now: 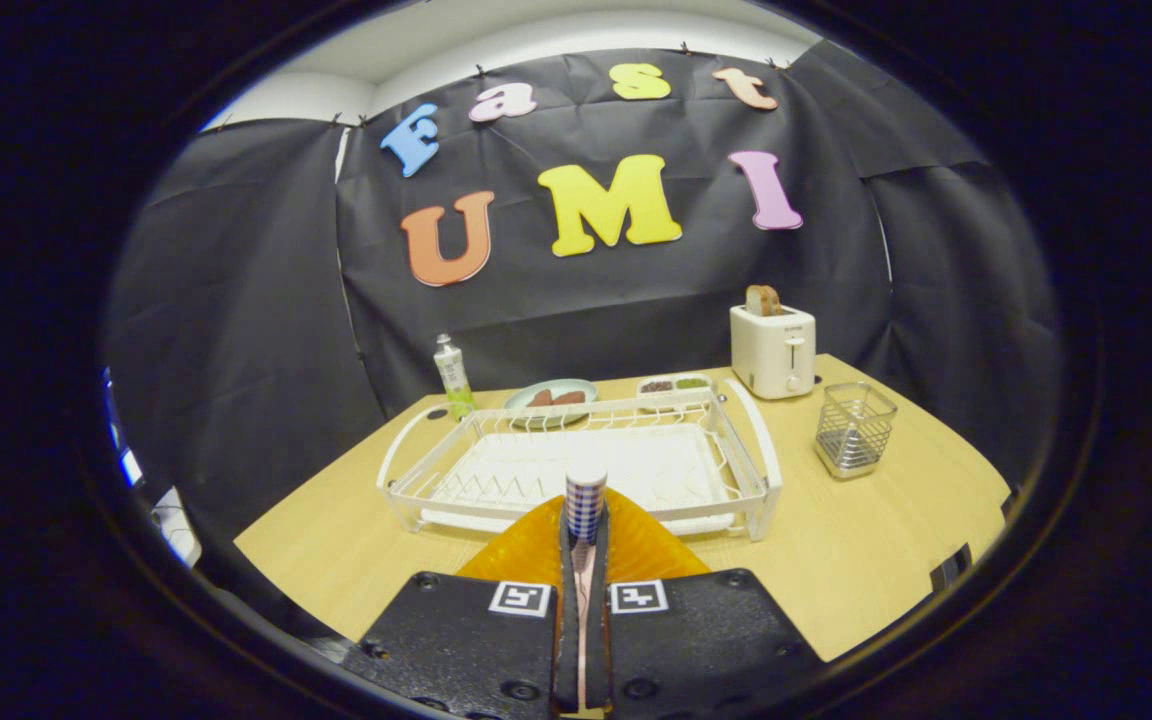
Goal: Take the plate from the dish rack, then take the spoon from the basket and place it into the plate.
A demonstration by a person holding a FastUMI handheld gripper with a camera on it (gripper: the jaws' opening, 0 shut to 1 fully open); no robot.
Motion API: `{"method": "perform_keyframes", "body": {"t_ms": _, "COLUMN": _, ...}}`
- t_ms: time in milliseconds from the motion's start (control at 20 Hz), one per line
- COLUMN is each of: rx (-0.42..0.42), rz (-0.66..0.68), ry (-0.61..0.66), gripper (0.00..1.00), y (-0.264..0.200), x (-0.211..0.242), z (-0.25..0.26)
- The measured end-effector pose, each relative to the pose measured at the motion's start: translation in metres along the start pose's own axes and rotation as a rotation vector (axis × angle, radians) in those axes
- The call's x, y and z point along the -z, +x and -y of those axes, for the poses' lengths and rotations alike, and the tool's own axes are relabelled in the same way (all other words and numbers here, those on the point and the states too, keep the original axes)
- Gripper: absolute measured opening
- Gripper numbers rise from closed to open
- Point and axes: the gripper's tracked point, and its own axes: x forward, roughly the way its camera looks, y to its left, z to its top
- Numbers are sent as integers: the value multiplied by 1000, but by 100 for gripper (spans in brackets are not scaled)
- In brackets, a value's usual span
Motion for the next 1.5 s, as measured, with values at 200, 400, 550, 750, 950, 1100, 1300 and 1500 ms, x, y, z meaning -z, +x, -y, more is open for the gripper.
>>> {"method": "perform_keyframes", "body": {"t_ms": 200, "rx": -5, "rz": -44, "ry": 10, "gripper": 8, "y": 10, "x": 15, "z": -10}}
{"method": "perform_keyframes", "body": {"t_ms": 400, "rx": -20, "rz": -69, "ry": 44, "gripper": 11, "y": 13, "x": 22, "z": -15}}
{"method": "perform_keyframes", "body": {"t_ms": 550, "rx": -40, "rz": -89, "ry": 107, "gripper": 16, "y": 16, "x": 26, "z": -14}}
{"method": "perform_keyframes", "body": {"t_ms": 750, "rx": -20, "rz": -38, "ry": 127, "gripper": 20, "y": 7, "x": 15, "z": -1}}
{"method": "perform_keyframes", "body": {"t_ms": 950, "rx": 18, "rz": 56, "ry": 115, "gripper": 48, "y": -5, "x": -8, "z": 21}}
{"method": "perform_keyframes", "body": {"t_ms": 1100, "rx": 31, "rz": 140, "ry": 76, "gripper": 71, "y": -20, "x": -32, "z": 37}}
{"method": "perform_keyframes", "body": {"t_ms": 1300, "rx": 70, "rz": 264, "ry": -9, "gripper": 98, "y": -49, "x": -66, "z": 62}}
{"method": "perform_keyframes", "body": {"t_ms": 1500, "rx": 90, "rz": 367, "ry": -37, "gripper": 100, "y": -83, "x": -83, "z": 88}}
